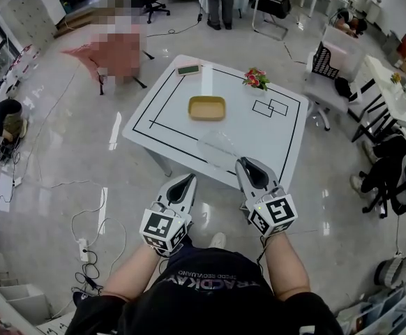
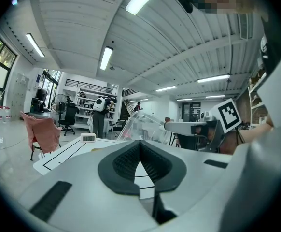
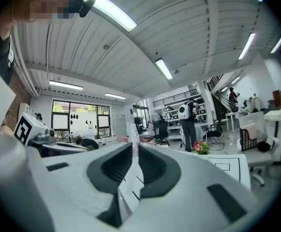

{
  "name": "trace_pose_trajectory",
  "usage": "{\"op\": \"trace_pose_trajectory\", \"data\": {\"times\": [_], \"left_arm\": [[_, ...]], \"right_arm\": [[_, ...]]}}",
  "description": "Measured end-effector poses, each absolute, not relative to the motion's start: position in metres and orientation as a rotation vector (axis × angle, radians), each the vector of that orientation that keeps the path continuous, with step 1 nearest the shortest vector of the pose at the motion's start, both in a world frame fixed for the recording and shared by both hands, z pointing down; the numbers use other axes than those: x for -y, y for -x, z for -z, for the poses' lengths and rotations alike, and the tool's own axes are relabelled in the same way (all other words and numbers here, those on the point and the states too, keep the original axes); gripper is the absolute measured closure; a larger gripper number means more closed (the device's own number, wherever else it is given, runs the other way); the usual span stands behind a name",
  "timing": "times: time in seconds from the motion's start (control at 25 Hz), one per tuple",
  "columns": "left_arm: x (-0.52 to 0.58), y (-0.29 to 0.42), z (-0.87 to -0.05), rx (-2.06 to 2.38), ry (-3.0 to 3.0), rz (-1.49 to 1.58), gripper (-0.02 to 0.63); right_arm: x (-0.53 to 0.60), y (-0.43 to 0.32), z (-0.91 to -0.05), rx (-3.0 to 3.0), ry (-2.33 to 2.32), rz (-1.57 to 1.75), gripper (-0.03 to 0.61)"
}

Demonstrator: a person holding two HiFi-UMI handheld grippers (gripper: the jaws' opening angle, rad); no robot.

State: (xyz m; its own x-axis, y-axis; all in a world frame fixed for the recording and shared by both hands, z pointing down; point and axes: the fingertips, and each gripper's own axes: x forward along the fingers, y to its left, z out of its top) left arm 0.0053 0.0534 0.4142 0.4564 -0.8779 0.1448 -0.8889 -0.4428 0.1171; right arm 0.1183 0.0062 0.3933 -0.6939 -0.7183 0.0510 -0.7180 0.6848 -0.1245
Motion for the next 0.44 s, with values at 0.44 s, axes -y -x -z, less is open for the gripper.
{"op": "trace_pose_trajectory", "data": {"times": [0.44], "left_arm": [[-0.0525, -0.0106, -0.4126, 1.531, -2.538, -0.105, 0.612]], "right_arm": [[-0.0071, -0.1221, -0.3935, -2.857, 1.239, 0.237, 0.538]]}}
